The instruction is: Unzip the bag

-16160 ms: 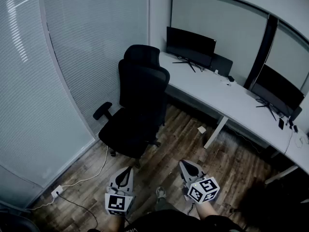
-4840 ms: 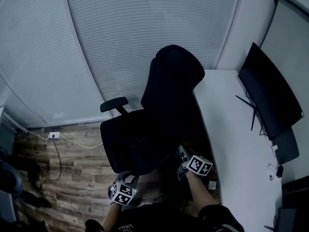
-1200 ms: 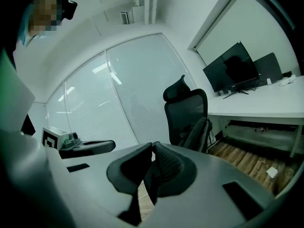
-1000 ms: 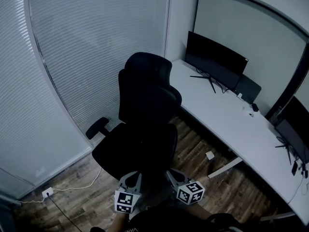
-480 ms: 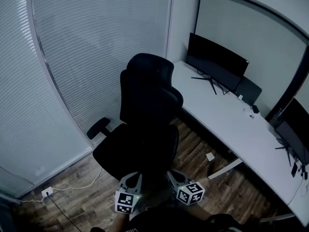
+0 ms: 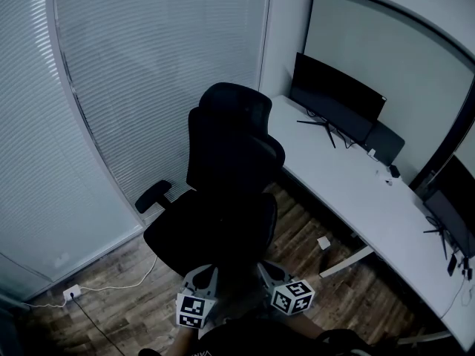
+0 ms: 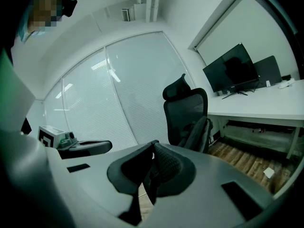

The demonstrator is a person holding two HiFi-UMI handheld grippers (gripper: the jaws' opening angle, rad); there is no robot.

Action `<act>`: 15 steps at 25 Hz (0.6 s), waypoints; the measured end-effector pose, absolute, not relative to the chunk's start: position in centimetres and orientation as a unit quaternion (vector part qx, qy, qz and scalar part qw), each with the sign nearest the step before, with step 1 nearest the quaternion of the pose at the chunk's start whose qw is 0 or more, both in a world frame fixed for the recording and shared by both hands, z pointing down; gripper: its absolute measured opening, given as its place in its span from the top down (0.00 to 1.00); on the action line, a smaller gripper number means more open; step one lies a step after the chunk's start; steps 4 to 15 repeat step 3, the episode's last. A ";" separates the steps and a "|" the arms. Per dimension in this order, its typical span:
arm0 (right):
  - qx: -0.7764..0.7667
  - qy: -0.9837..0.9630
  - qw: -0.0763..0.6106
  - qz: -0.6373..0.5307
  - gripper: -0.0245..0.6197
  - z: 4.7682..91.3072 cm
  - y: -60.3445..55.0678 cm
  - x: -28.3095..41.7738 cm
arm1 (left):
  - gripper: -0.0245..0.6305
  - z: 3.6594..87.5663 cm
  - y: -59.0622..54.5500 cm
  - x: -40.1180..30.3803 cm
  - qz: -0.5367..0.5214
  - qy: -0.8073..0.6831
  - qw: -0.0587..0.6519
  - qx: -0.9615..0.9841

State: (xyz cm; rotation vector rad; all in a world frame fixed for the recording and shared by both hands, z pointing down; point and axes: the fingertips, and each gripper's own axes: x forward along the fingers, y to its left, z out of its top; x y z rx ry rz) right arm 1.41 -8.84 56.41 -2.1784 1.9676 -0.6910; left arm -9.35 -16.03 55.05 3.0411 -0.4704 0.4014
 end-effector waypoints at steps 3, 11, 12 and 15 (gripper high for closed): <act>-0.720 0.652 0.064 -0.228 0.89 56.3 -9.2 1.6 | 0.93 54.3 -16.2 -9.1 0.125 -0.148 0.023 0.981; -0.720 0.652 0.064 -0.228 0.89 56.3 -9.2 1.6 | 0.93 54.3 -16.2 -9.1 0.125 -0.148 0.023 0.981; -0.720 0.652 0.064 -0.228 0.89 56.3 -9.2 1.6 | 0.93 54.3 -16.2 -9.1 0.125 -0.148 0.023 0.981; -0.720 0.652 0.064 -0.228 0.89 56.3 -9.2 1.6 | 0.93 54.3 -16.2 -9.1 0.125 -0.148 0.023 0.981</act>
